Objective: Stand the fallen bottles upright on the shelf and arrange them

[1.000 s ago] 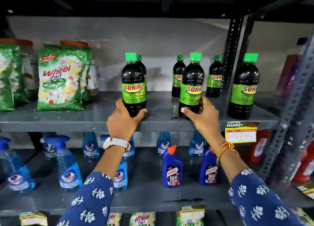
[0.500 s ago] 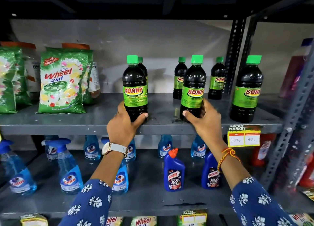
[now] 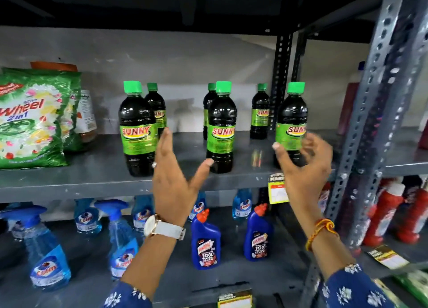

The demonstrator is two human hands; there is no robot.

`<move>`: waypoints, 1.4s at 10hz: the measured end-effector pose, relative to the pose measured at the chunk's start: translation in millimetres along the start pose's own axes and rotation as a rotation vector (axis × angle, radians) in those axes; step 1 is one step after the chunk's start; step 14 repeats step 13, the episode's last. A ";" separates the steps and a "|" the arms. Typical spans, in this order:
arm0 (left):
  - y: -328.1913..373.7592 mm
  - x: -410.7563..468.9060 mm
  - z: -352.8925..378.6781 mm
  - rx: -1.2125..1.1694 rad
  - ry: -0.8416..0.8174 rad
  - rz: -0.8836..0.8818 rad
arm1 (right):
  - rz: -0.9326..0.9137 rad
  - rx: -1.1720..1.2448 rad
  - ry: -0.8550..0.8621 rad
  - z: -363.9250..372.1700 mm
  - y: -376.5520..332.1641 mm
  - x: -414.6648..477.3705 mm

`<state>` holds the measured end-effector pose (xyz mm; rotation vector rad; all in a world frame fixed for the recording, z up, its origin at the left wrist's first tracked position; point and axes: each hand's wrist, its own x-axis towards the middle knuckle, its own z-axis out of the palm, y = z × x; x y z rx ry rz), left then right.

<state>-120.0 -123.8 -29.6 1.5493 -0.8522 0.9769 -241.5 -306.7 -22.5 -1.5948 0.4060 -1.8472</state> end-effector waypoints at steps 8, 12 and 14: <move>17.6 -0.3 69.6 0.466 -0.199 -0.297 | 0.076 -0.304 -0.495 -15.6 61.6 49.5; 18.1 0.5 66.8 0.440 -0.243 -0.287 | 0.086 -0.315 -0.531 -18.9 57.8 48.0; 18.3 -1.8 62.3 0.481 -0.305 -0.259 | 0.102 -0.289 -0.492 -19.5 54.0 44.3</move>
